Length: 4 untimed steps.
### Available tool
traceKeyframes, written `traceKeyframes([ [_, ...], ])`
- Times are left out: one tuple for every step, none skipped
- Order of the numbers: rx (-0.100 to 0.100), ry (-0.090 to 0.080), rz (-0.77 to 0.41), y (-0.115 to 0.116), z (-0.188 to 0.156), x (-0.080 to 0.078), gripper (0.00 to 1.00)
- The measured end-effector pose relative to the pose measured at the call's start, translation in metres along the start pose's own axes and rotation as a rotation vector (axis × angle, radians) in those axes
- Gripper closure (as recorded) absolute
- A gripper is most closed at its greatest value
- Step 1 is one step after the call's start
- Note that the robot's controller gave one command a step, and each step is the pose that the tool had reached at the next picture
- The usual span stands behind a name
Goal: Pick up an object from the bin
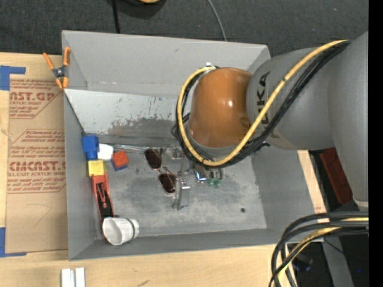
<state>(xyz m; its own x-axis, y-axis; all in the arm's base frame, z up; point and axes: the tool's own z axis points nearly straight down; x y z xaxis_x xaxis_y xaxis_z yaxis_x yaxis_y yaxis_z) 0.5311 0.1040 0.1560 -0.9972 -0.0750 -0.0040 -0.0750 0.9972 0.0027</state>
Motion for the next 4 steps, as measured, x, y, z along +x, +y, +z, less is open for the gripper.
traceKeyframes([
  [0.002,0.0,0.047,0.003,0.046,-0.027,0.0],
  [-0.001,0.005,0.032,-0.007,0.065,-0.027,0.0],
  [0.0,-0.001,0.027,-0.038,0.078,-0.036,1.0],
  [0.0,-0.001,0.027,-0.038,0.078,-0.036,1.0],
])
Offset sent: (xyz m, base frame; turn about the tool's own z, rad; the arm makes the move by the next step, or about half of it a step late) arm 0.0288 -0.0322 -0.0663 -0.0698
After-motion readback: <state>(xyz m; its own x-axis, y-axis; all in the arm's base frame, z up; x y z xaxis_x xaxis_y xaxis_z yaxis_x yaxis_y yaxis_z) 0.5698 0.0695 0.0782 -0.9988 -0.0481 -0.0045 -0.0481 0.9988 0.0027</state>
